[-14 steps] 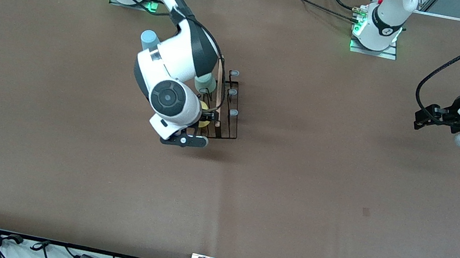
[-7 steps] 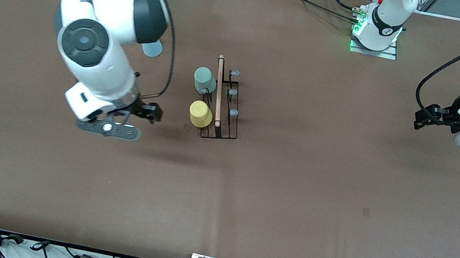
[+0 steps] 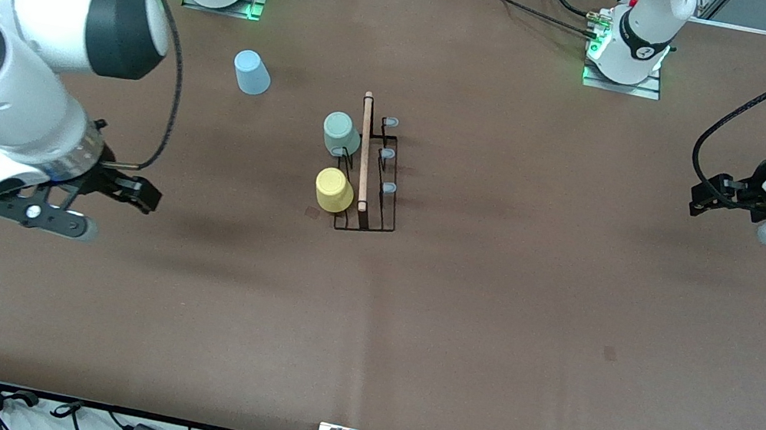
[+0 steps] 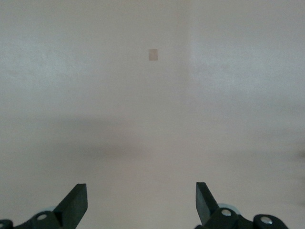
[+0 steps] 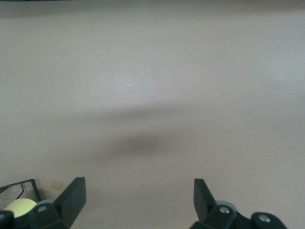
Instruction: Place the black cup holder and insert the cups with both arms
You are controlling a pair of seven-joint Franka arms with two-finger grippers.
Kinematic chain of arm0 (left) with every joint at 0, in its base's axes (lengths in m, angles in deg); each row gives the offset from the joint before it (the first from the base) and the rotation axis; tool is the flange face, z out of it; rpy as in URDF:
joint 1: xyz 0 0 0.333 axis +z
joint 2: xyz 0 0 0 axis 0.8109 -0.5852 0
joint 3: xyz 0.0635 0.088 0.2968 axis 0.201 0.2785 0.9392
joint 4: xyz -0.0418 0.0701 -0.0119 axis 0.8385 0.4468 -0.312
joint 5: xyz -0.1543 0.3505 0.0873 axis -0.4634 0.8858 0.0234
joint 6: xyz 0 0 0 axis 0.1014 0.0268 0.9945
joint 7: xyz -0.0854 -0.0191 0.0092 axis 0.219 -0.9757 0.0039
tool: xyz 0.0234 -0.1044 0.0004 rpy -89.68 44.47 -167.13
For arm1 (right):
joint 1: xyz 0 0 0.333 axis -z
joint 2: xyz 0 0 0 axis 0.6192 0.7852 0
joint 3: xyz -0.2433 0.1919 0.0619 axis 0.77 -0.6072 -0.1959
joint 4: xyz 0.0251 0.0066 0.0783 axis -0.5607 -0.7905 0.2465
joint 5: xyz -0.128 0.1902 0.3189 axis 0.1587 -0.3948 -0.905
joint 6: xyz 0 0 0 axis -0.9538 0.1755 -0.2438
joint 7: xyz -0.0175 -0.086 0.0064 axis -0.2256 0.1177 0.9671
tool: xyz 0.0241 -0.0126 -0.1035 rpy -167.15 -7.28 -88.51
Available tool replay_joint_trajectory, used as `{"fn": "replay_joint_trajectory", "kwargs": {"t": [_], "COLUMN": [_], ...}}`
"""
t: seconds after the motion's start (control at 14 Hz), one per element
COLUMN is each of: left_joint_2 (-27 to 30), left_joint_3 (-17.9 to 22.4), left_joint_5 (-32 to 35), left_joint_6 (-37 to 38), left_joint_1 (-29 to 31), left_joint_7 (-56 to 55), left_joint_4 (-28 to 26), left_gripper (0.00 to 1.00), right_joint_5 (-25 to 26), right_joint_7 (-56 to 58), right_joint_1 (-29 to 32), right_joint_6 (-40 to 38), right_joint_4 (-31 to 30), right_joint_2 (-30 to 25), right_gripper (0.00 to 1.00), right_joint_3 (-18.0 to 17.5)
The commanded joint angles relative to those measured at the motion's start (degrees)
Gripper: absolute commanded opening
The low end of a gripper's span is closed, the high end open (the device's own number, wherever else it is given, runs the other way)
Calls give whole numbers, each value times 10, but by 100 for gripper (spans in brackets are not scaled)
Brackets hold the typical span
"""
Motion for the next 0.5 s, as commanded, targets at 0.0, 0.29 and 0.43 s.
{"fn": "replay_joint_trajectory", "kwargs": {"t": [0.0,0.29,0.43], "left_joint_2": [2,2,1], "left_joint_3": [-2,-2,-2], "left_joint_5": [-10,-10,-10], "left_joint_6": [3,3,3], "left_joint_1": [5,5,5], "left_joint_7": [12,13,13], "left_joint_4": [2,2,2], "left_gripper": [100,100,100], "right_joint_5": [-34,-45,-45], "right_joint_7": [53,118,163], "right_joint_1": [47,158,193], "right_joint_6": [9,30,38], "right_joint_4": [-21,-95,-118], "right_joint_2": [-32,-99,-121], "right_gripper": [100,100,100], "right_joint_3": [-8,-50,-56]}}
